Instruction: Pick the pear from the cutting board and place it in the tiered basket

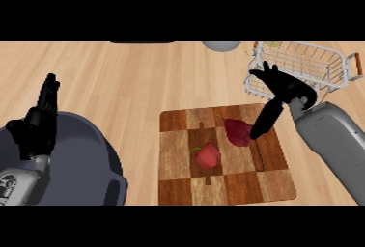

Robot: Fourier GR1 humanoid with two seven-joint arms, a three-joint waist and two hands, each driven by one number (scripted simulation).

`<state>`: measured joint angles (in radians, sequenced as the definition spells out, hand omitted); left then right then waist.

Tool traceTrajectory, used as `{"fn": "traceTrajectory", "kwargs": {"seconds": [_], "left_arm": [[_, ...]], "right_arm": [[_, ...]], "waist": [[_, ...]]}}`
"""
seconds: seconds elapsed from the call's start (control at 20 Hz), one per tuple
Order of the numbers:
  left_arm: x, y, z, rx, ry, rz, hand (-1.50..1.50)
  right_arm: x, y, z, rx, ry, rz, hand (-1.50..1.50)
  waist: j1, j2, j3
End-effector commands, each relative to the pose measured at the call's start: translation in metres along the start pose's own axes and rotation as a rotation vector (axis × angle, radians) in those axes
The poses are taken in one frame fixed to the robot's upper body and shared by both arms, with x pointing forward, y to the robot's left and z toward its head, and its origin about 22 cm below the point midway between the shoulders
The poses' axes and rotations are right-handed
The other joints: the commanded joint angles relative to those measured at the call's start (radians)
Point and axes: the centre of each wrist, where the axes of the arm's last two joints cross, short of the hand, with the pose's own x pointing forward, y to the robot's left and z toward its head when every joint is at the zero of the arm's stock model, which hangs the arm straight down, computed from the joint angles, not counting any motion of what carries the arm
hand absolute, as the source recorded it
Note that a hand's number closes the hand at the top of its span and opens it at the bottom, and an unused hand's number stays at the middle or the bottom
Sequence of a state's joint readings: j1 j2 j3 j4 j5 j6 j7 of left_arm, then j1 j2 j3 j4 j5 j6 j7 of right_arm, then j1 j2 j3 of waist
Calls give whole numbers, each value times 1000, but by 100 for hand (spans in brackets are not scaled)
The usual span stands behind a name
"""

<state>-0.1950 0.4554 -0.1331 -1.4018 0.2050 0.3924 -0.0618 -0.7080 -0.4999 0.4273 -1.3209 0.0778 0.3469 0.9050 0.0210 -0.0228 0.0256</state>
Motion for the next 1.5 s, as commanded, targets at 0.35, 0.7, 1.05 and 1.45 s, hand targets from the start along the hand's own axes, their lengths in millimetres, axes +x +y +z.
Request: {"fn": "traceTrajectory", "kwargs": {"seconds": [0.35, 0.7, 1.05, 1.45], "left_arm": [[-57, -40, 60, -169, 309, 54, 0], [-56, -47, 60, -138, 312, 74, 0], [-57, -39, 55, -138, 307, 53, 0], [-60, -40, 63, -130, 314, 73, 0]], "right_arm": [[18, 40, -18, 141, 85, 108, -150], [16, 54, -32, 205, 132, 132, -150], [20, 53, -40, 236, 139, 145, -150], [15, 51, -47, 290, 165, 129, -150]], "waist": [[14, 39, -29], [5, 37, -28], [-1, 39, -28], [-14, 32, -28]]}}
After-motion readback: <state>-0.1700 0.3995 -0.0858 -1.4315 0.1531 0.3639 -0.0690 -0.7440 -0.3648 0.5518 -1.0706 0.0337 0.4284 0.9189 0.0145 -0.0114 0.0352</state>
